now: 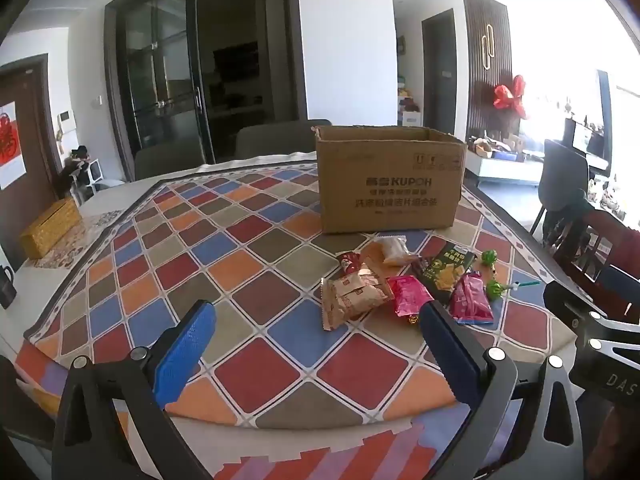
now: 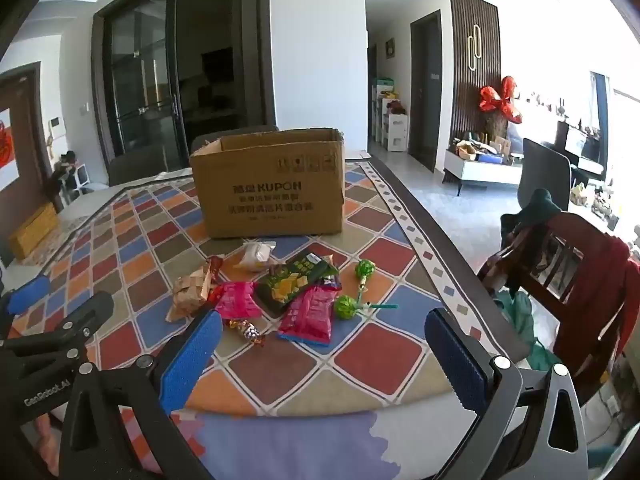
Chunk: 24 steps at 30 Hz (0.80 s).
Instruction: Organize snacks
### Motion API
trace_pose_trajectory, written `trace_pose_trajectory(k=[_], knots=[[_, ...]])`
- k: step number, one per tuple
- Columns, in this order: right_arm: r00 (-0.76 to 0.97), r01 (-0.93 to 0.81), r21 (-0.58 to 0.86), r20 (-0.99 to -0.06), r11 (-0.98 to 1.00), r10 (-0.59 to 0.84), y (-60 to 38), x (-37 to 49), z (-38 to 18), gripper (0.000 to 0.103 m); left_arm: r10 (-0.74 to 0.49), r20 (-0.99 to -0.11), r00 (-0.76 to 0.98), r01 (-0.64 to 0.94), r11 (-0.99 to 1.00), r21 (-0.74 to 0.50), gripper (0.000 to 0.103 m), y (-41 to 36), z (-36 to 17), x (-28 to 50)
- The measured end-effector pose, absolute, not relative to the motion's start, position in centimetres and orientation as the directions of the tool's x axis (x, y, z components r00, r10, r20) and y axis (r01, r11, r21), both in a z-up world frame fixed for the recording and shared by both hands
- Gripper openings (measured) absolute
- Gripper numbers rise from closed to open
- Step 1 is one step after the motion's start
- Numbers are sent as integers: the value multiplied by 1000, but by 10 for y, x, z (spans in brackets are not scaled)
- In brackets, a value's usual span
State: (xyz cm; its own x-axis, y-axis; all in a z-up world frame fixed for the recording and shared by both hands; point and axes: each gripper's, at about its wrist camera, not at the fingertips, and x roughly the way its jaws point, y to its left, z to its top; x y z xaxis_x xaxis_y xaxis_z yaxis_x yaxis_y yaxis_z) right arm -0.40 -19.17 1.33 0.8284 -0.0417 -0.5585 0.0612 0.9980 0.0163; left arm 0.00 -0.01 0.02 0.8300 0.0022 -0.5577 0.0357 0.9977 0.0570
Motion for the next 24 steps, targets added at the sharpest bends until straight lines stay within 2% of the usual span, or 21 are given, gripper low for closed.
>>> trace_pose_trajectory(k=[24], knots=[[836, 49, 11, -548, 999, -35, -189, -8, 17, 103, -2, -522, 853, 34, 998, 52, 103, 2, 4, -4]])
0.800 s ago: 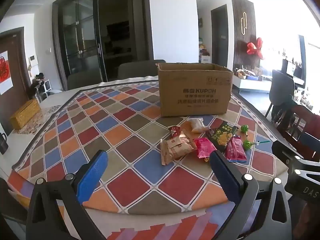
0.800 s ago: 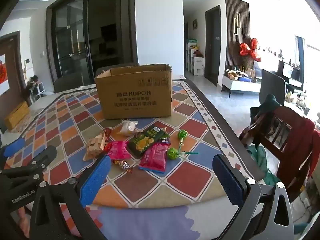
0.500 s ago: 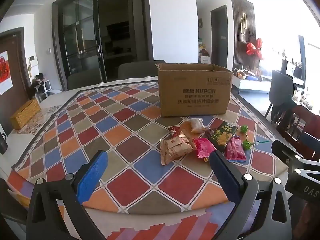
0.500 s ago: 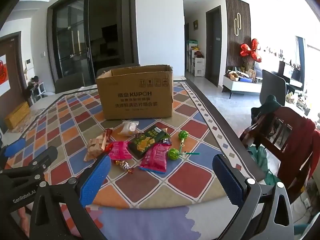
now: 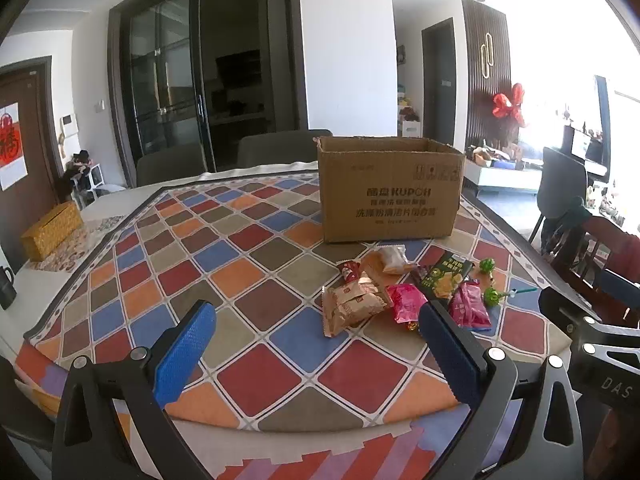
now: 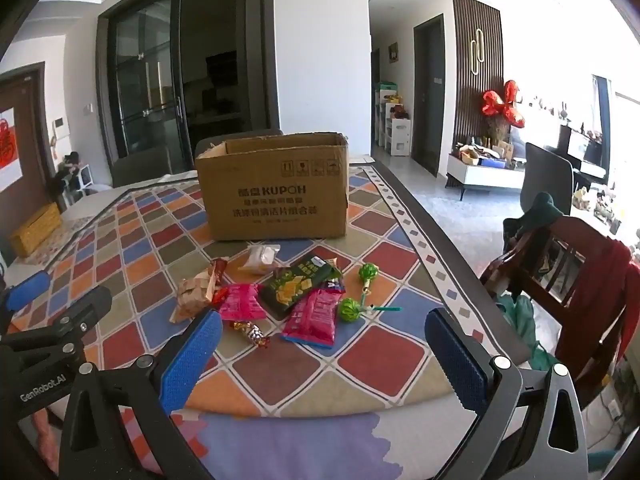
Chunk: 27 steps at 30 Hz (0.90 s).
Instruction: Organize snacks
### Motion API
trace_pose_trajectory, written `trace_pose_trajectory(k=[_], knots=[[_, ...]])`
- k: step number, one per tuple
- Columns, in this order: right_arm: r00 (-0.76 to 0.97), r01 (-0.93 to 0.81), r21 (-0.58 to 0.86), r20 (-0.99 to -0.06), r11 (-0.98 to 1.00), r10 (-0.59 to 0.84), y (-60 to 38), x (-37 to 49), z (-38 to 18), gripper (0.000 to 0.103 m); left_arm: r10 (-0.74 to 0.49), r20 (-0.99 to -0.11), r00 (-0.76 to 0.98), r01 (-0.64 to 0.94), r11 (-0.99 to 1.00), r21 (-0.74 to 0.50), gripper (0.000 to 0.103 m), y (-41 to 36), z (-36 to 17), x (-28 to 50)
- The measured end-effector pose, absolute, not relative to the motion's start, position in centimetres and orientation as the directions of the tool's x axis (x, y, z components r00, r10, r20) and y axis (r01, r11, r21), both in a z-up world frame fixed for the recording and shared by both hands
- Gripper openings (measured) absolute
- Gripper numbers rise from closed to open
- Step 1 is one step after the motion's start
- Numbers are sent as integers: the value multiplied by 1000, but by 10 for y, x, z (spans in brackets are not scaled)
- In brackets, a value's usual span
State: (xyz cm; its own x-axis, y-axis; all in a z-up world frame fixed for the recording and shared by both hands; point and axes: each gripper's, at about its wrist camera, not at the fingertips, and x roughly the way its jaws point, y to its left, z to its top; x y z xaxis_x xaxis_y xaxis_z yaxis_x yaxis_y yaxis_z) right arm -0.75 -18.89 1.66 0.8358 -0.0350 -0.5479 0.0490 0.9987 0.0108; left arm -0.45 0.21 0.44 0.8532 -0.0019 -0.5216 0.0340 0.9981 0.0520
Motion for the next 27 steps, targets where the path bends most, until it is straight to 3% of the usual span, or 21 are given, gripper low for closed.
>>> trace_pose_trajectory(k=[27], knots=[[843, 47, 12, -537, 999, -34, -188, -9, 20, 103, -4, -512, 859, 36, 998, 52, 103, 1, 10, -6]])
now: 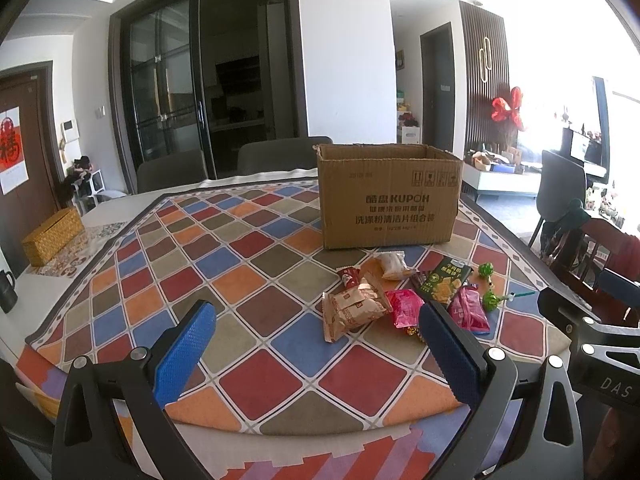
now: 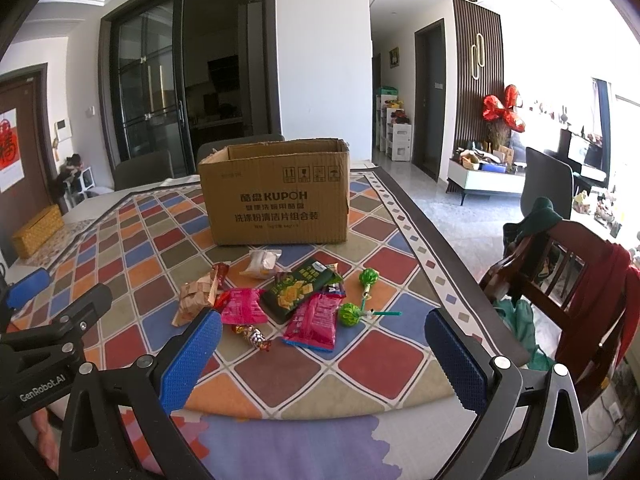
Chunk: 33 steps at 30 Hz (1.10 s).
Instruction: Organize snacks
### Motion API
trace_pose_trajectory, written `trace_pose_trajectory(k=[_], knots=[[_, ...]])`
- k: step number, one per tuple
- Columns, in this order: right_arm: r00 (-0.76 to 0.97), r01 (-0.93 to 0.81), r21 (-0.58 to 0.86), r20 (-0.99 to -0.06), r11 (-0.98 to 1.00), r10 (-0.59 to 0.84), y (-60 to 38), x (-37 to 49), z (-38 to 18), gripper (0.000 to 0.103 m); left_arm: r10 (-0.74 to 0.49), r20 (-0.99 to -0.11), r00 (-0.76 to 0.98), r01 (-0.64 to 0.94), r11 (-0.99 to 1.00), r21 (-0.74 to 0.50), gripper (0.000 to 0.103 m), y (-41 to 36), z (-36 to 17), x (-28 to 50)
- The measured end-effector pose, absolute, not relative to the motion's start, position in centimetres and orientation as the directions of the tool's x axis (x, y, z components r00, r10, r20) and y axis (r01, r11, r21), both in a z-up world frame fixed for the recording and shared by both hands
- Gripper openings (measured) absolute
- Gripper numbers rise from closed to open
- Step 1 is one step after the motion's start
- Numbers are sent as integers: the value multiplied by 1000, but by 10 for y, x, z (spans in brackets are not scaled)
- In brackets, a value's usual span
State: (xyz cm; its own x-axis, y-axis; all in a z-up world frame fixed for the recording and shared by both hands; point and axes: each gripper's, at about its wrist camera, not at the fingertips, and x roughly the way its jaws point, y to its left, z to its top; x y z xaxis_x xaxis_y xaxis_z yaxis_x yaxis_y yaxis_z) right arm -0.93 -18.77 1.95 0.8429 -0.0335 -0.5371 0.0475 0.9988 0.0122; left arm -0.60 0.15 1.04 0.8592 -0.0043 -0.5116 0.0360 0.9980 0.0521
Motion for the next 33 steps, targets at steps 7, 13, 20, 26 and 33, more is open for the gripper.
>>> trace_pose_trajectory(k=[7, 13, 20, 26, 33], knots=[[844, 47, 12, -535, 999, -33, -187, -9, 21, 103, -4, -510, 860, 35, 998, 53, 103, 2, 11, -6], [845, 47, 13, -534, 999, -33, -187, -10, 21, 103, -4, -510, 860, 36, 998, 53, 103, 2, 11, -6], [845, 46, 12, -533, 999, -33, -187, -10, 20, 103, -4, -508, 861, 36, 998, 53, 103, 2, 11, -7], [846, 45, 13, -532, 999, -31, -187, -10, 21, 103, -4, -508, 861, 36, 998, 53, 103, 2, 11, -7], [846, 45, 13, -532, 999, -31, -187, -10, 20, 103, -3, -507, 862, 35, 998, 53, 103, 1, 11, -7]])
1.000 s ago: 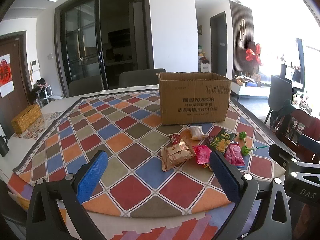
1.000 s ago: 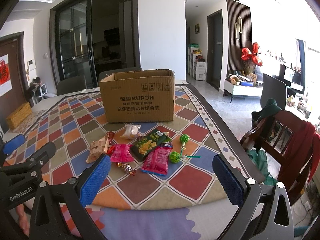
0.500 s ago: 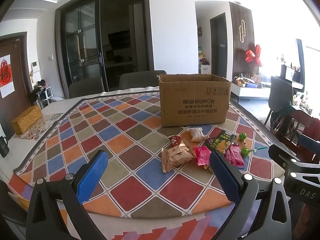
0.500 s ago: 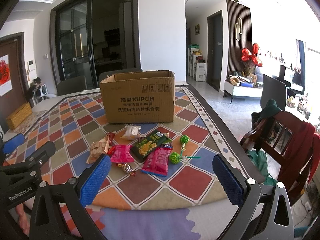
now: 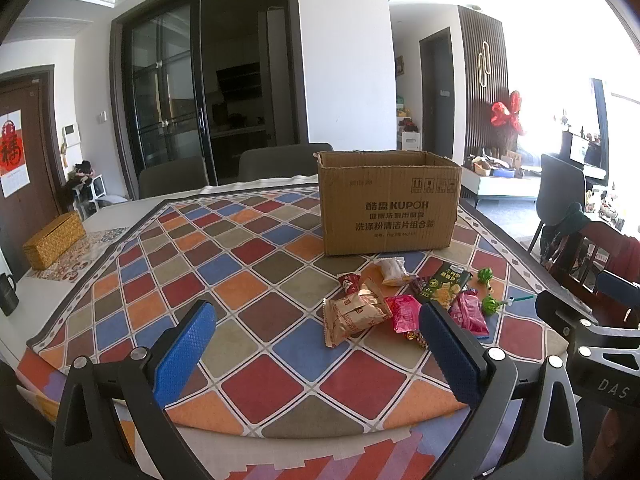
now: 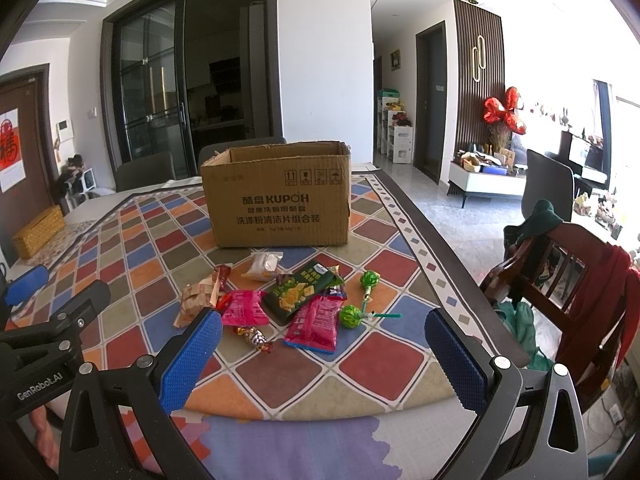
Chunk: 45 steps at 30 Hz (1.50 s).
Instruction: Organize snacks
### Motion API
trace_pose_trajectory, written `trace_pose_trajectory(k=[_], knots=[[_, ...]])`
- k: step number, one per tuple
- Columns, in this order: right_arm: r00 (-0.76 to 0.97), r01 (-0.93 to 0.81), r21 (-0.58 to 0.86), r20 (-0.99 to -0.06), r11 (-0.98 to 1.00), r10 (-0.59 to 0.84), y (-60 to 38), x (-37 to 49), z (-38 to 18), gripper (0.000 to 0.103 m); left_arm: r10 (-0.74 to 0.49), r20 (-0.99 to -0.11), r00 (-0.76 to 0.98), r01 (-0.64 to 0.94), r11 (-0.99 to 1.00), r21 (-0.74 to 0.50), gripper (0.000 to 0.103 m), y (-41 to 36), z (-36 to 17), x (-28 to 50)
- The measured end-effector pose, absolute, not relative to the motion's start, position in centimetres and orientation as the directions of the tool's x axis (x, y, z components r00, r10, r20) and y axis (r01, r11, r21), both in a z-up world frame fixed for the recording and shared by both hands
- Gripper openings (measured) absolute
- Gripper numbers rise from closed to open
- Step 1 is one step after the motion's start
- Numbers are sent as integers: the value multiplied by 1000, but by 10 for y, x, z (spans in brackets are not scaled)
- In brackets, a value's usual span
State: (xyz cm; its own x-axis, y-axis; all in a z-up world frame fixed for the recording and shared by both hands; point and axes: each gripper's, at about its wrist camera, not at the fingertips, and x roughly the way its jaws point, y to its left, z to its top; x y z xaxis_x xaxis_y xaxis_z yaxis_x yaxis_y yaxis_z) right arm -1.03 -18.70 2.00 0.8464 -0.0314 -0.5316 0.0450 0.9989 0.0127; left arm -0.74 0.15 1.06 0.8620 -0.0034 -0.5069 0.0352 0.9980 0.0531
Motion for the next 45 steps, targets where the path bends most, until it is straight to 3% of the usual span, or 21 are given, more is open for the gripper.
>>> trace_pose_trajectory(k=[15, 20, 30, 40, 45], knots=[[823, 2, 1, -568, 1000, -1, -178, 6, 15, 103, -12, -505, 863, 53, 996, 68, 103, 5, 13, -2], [811, -44, -16, -585, 999, 26, -169, 22, 4, 100, -16, -508, 861, 80, 991, 106, 95, 10, 2, 12], [747, -138, -27, -659, 990, 86, -148, 57, -27, 81, -76, -615, 785, 177, 979, 104, 87, 10, -43, 55], [651, -195, 6, -747, 981, 134, -138, 90, -63, 57, -122, -666, 736, 286, 948, 142, 82, -8, -75, 83], [619, -209, 13, -772, 978, 142, -136, 97, -73, 50, -142, -685, 715, 330, 932, 151, 82, -11, -85, 90]])
